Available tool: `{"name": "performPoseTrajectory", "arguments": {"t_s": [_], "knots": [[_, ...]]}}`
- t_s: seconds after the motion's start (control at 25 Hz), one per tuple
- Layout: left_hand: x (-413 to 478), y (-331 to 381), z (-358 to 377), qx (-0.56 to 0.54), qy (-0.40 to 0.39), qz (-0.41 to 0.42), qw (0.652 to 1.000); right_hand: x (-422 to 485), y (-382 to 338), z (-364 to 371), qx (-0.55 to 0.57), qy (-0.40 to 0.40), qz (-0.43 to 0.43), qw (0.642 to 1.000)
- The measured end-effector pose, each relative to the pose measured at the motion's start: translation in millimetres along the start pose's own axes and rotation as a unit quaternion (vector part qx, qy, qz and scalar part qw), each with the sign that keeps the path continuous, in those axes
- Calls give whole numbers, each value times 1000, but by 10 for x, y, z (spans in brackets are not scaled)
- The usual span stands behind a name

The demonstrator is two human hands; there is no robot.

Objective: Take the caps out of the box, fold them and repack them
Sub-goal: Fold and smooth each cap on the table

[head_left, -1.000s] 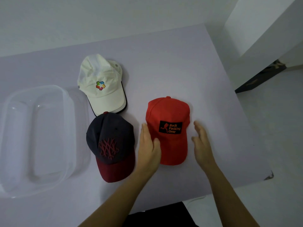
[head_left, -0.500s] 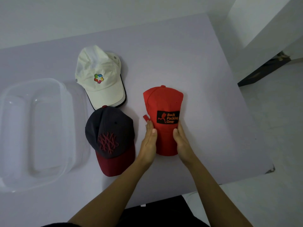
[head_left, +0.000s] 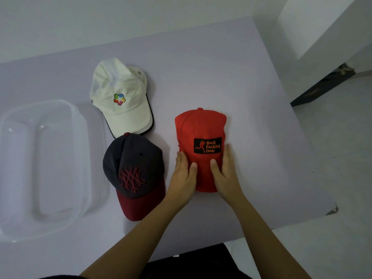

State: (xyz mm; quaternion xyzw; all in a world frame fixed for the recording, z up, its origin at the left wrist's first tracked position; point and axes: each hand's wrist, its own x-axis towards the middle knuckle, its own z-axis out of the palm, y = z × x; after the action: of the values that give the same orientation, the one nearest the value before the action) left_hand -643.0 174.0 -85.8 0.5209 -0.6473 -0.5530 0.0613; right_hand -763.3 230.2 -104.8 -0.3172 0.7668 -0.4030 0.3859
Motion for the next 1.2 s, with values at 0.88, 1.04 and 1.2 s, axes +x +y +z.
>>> {"name": "performPoseTrajectory", "arguments": {"t_s": [0.88, 1.04, 1.2], "knots": [[617, 379, -185, -129, 146, -64, 979, 651, -122, -430, 336, 93, 115, 930], [665, 519, -291, -157, 166, -34, 973, 664, -220, -569, 231, 48, 116, 965], [726, 593, -411, -56, 145, -1, 988, 759, -391, -694, 89, 0, 61, 994]]}}
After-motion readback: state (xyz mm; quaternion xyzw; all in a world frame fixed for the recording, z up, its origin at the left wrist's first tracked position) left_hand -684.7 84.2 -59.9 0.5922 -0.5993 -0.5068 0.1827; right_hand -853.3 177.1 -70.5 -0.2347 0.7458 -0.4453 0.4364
